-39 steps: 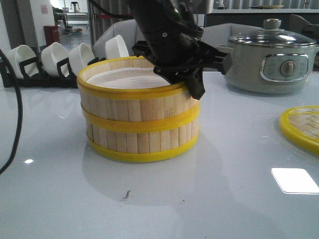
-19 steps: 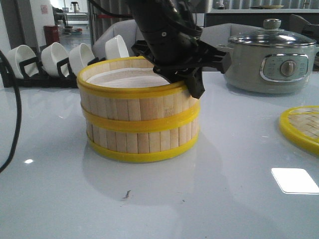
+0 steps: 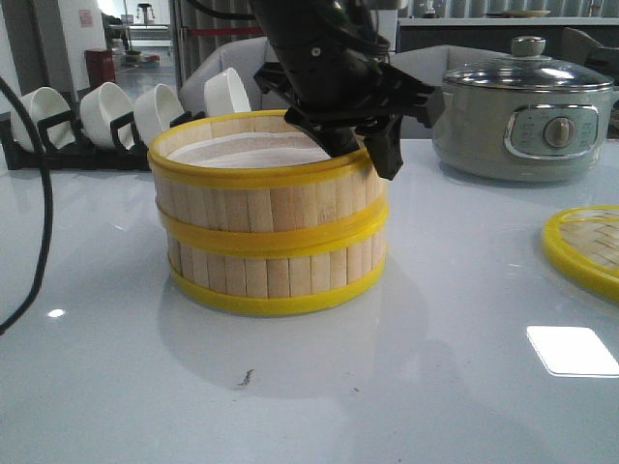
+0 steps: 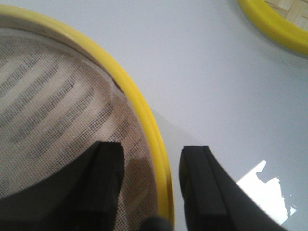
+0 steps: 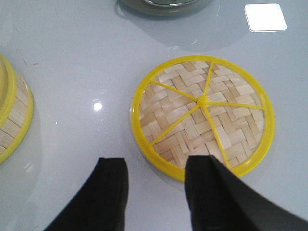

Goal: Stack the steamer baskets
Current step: 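Open the left gripper and raise it away from the stack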

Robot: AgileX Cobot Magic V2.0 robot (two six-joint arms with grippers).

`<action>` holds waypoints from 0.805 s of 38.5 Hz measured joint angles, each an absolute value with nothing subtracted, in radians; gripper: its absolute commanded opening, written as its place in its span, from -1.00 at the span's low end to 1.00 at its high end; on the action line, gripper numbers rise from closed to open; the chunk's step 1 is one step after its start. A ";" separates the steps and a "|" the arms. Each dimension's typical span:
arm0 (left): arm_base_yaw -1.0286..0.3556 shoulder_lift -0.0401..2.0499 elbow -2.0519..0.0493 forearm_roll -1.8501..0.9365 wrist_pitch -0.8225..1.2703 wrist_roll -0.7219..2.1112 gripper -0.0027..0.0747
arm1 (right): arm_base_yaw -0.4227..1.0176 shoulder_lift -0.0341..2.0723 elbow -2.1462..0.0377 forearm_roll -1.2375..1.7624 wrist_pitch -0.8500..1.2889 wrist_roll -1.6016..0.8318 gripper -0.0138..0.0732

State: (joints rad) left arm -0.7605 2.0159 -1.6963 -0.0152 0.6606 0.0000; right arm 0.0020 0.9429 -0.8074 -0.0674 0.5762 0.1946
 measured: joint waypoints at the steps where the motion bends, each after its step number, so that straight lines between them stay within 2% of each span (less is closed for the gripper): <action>1: -0.761 2.016 -1.696 -0.015 0.663 0.000 0.04 | 0.002 0.943 -0.807 -0.067 0.576 0.195 0.22; 31: -0.759 2.016 -1.833 -0.017 0.736 0.000 0.12 | 0.002 0.943 -0.807 -0.067 0.576 0.195 0.22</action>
